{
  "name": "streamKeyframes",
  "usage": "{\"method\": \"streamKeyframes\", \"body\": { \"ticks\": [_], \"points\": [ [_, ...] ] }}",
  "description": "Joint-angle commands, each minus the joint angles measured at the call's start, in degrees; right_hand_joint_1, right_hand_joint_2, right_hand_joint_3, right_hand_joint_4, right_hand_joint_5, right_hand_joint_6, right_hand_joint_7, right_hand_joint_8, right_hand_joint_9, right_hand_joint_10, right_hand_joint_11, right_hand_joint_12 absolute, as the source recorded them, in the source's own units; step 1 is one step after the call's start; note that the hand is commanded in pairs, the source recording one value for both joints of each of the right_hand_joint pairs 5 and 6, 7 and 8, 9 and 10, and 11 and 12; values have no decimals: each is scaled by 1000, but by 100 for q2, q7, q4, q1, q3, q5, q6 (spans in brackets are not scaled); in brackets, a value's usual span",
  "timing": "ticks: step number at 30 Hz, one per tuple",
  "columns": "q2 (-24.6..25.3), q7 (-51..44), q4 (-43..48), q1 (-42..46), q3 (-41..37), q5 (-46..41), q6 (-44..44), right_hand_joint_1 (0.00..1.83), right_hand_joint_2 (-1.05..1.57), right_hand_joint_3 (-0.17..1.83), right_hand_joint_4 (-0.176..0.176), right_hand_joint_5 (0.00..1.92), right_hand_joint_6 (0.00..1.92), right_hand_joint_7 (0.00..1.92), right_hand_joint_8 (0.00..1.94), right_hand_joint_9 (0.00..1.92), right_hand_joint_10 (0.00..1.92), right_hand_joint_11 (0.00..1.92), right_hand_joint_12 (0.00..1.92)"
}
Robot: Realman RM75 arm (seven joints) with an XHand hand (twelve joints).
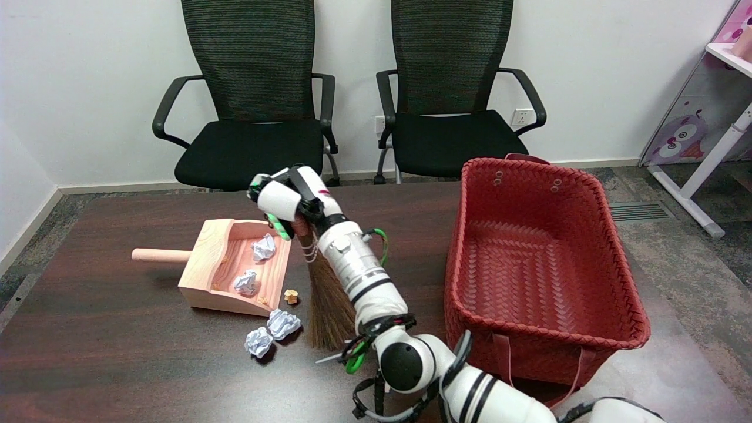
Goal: Sweep the paper ball into the dustpan.
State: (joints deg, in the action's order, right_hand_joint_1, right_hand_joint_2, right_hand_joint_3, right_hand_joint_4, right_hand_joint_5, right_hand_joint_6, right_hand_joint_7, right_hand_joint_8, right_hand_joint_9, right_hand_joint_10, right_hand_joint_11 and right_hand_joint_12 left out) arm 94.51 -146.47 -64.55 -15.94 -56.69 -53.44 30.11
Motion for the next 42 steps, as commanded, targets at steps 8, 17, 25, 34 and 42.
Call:
{"method": "streamKeyframes", "body": {
  "ticks": [8, 17, 25, 34, 42],
  "points": [
    [156, 2252, 1046, -1398, 712, -978, 138, 624, 1195, 1816, -8, 1920, 1920, 1920, 1920, 1920, 1920, 1920, 1920],
    [396, 4799, 1825, -1765, 1055, -1177, 315, 696, 843, 1555, -4, 1920, 1920, 1920, 1920, 1920, 1920, 1920, 1920],
    [422, 6174, 1971, -1913, 1114, -1177, 364, 732, 814, 1482, -6, 1920, 1920, 1920, 1920, 1920, 1920, 1920, 1920],
    [28, 5858, 1097, -1680, 1143, -1068, 658, 746, 895, 1415, -8, 1920, 1920, 1920, 1920, 1920, 1920, 1920, 1920],
    [-1212, 3117, -837, -1437, 1152, -1243, 311, 729, 1103, 1533, -12, 1920, 1920, 1920, 1920, 1920, 1920, 1920, 1920]
  ]
}}
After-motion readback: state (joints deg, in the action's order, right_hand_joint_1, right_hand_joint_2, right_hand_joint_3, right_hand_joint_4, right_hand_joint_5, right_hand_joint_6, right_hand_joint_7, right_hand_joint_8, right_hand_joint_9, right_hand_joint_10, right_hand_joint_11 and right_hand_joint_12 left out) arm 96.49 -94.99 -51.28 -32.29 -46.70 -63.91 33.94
